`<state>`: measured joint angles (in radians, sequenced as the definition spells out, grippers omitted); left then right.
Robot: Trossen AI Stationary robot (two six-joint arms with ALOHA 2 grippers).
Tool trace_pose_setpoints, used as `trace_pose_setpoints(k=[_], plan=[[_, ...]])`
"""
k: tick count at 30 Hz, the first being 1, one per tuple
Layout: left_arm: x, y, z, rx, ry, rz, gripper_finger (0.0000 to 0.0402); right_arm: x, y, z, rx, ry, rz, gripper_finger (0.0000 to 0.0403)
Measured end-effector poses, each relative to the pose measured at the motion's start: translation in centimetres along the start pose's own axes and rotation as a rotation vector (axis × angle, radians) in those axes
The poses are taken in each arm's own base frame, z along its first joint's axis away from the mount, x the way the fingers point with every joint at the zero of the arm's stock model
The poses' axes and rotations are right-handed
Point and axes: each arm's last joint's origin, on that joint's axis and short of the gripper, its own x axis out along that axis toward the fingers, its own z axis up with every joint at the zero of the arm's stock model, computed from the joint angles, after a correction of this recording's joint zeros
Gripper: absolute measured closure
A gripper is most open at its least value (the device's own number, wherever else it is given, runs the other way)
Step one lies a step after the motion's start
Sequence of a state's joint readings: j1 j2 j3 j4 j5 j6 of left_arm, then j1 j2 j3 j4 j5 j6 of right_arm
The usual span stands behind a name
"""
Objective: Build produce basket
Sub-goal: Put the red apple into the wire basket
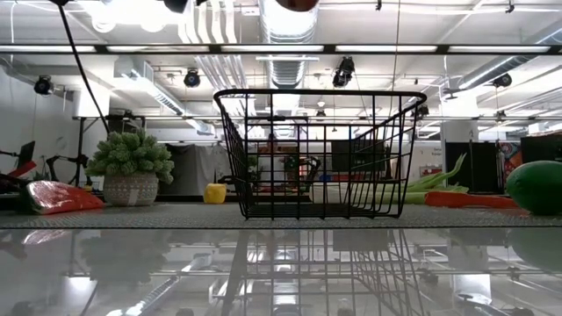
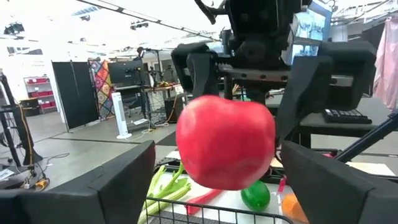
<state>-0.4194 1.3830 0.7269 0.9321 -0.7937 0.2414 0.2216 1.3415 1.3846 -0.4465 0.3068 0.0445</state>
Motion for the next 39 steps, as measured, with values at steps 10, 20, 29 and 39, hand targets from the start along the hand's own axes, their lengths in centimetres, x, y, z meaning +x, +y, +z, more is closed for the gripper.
trace_pose_setpoints(k=[10,20,29,39], plan=[[-1.0,1.8,2.8,0.191,-0.034,0.103,0.0047,0.1,-1.4,-1.5,0.158,0.160,-0.066,0.0097],[-2.2,3.2,3.4,0.349,-0.031,0.135,0.0047,5.0,-4.1,-2.7,0.316,0.254,-0.131,0.0097],[-3.1,4.3,3.5,0.359,-0.016,0.182,0.0047,12.0,-7.5,-6.1,0.416,0.393,-0.251,0.0097],[-4.4,5.7,3.3,0.345,-0.022,0.192,0.0047,16.6,-9.0,-8.9,0.468,0.407,-0.276,0.0097]])
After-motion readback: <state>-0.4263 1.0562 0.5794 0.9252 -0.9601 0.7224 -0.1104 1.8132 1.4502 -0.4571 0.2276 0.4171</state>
